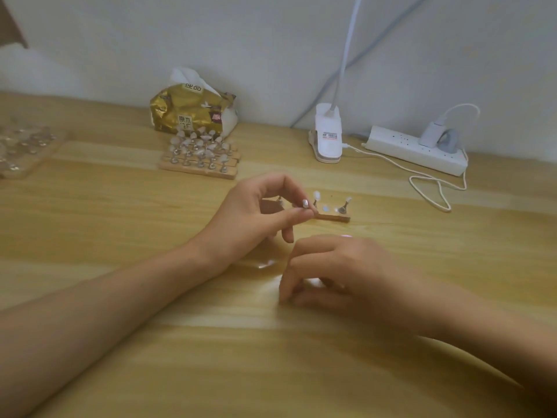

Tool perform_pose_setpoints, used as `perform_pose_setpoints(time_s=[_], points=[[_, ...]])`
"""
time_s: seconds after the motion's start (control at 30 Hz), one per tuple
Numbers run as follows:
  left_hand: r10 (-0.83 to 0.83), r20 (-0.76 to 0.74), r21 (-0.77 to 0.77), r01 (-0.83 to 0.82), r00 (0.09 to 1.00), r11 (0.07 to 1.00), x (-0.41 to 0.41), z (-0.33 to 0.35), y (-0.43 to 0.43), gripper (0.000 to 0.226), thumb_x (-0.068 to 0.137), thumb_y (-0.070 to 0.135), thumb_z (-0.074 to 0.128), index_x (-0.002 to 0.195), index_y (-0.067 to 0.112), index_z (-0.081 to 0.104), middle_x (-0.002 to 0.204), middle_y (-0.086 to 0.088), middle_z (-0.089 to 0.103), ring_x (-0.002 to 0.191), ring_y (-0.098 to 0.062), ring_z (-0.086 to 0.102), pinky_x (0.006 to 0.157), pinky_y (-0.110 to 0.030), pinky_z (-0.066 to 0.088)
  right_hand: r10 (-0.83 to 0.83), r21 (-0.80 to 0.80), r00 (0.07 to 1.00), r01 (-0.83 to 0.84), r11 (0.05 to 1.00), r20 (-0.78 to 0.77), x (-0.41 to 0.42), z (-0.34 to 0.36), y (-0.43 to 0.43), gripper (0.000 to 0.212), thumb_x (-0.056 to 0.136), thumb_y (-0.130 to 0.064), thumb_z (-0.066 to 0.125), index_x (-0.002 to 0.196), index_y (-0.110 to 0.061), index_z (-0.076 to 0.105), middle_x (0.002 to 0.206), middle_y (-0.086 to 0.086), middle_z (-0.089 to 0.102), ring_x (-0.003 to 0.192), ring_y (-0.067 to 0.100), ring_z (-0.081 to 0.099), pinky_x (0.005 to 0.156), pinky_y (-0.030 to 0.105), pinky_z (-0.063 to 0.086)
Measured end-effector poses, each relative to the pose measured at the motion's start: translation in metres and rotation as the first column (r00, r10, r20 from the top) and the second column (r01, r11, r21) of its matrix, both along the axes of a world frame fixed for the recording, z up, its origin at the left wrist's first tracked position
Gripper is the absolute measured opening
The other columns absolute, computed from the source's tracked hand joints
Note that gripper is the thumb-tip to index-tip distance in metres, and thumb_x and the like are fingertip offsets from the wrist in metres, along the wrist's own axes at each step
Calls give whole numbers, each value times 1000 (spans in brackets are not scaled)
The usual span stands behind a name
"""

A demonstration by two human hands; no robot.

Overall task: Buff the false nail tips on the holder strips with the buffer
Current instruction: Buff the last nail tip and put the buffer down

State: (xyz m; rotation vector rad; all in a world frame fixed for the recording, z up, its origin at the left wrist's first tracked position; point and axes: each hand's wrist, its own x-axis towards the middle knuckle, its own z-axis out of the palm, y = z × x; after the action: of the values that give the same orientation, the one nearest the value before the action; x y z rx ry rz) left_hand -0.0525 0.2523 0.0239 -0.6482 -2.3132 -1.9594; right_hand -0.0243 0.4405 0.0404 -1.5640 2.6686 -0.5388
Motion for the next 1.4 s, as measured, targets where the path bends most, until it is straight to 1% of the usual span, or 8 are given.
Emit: perform_pose_setpoints(time_s=[0.13, 0.2, 0.27, 0.37, 0.57, 1.23, 1.33, 1.4], points=[[-13, 16, -6, 13, 1000, 1000, 3, 0, -1, 13, 86, 13, 73, 90, 5, 63, 96, -2, 74, 59, -12, 63, 53, -17, 44, -104, -79, 993, 108, 991, 47, -3, -3, 5, 16, 85, -13, 79, 87, -28, 73, 81, -20, 53, 69, -3, 54, 61, 12, 40], [-28, 12, 19, 28, 1000, 999, 2, 1, -1, 14, 85, 15, 72, 89, 5, 63, 94, -1, 74, 63, -11, 66, 53, -18, 46, -100, -251, 971, 155, 955, 217, -4, 1, 8, 16, 82, -8, 78, 84, -23, 75, 79, -10, 62, 68, 5, 59, 58, 18, 48], [-77, 21, 69, 76, 997, 995, 2, 2, -1, 16, 82, 19, 71, 88, 8, 62, 89, 2, 74, 70, -10, 69, 53, -19, 49, -49, -448, 899, 263, 855, 435, -8, 9, 12, 11, 81, -8, 77, 83, -18, 74, 81, 5, 68, 67, 8, 64, 56, 29, 55], [-173, 62, 147, 163, 983, 976, 4, 2, 1, 14, 80, 18, 71, 87, 9, 62, 86, -2, 74, 84, -14, 72, 58, -22, 54, -14, -575, 827, 402, 713, 562, -18, 15, 16, 10, 78, -12, 76, 83, -5, 70, 78, 9, 71, 68, 16, 69, 56, 24, 55], [-167, 114, 232, 137, 979, 963, 8, 0, 5, 12, 78, 15, 71, 83, 9, 62, 86, -3, 74, 94, -22, 73, 63, -23, 56, -75, -617, 857, 426, 662, 510, -29, 6, 12, 15, 78, -12, 74, 84, 1, 69, 76, 11, 70, 67, 19, 69, 58, 24, 55], [-115, 255, 259, 46, 960, 965, 3, 0, 9, 15, 74, 18, 81, 80, 21, 68, 80, -5, 73, 76, -12, 71, 62, -16, 51, -37, -685, 873, 406, 605, 486, -34, -9, 16, 10, 75, -10, 77, 82, -7, 71, 76, 6, 73, 74, 23, 75, 65, 28, 60], [-47, 221, 302, -23, 974, 953, 4, 0, 10, 16, 70, 20, 79, 80, 17, 66, 80, -2, 72, 75, -10, 70, 60, -17, 52, -124, -629, 902, 381, 678, 413, -36, -7, 19, 7, 78, -11, 79, 82, -11, 73, 79, -5, 71, 74, 13, 68, 62, 21, 55], [-4, 216, 354, -74, 976, 932, 4, 0, 9, 16, 65, 27, 79, 76, 24, 68, 82, -1, 72, 74, -9, 69, 60, -17, 52, -252, -487, 944, 325, 811, 212, -37, -5, 23, 11, 78, -26, 83, 81, -22, 74, 80, -17, 65, 79, 12, 60, 63, 18, 47]])
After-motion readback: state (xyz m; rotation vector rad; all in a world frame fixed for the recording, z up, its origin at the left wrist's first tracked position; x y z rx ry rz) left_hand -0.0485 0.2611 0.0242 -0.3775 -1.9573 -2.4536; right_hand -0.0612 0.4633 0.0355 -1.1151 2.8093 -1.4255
